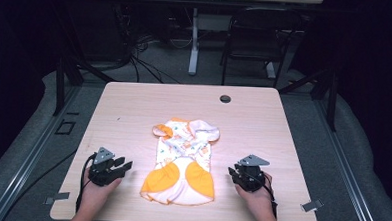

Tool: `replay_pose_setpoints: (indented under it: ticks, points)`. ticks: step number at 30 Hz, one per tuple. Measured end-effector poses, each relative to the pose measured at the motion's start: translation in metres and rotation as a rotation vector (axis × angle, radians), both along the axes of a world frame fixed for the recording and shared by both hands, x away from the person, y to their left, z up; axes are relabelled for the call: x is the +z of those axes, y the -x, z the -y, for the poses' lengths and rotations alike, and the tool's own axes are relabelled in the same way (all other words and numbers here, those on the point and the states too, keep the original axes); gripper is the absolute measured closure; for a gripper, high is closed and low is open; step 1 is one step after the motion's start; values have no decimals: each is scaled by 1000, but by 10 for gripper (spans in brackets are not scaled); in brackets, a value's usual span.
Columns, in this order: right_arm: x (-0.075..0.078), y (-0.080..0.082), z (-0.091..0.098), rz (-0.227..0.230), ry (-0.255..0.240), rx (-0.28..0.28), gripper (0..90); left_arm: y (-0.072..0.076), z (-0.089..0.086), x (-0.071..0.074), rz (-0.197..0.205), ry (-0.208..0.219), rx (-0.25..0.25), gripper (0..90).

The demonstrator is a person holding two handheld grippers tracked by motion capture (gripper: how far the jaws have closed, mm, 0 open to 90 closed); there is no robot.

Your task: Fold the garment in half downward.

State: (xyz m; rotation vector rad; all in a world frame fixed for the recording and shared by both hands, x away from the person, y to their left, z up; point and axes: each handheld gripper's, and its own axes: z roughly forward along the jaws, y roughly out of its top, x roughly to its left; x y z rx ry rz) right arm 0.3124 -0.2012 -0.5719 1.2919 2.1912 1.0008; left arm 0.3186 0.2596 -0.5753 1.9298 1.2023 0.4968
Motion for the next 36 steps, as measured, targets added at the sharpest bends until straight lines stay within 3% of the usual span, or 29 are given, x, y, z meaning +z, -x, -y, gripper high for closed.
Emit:
replay_pose_setpoints:
  ticks: [8, 16, 21, 24, 29, 31, 36]
  points:
    - [1, 0, 2, -6, 11, -4, 696, 0, 1, 2, 4, -5, 21, 590]
    - [3, 2, -2, -15, 2, 32, 702, 3, 7, 5, 0, -3, -41, 634]
    - [5, 1, -8, -20, 42, 55, 666, 0, 13, 6, -11, -21, -71, 685]
    - [9, -2, -15, -22, 65, 95, 693, -6, 19, 6, -45, -28, -90, 699]
    - [11, -10, -22, -52, 56, 134, 771, -15, 28, 11, -38, -52, -108, 765]
    - [13, -15, -26, -69, 60, 152, 839, -25, 37, 16, -35, -78, -137, 809]
    - [17, -35, -42, -91, 45, 180, 896, -46, 57, 19, -55, -61, -166, 894]
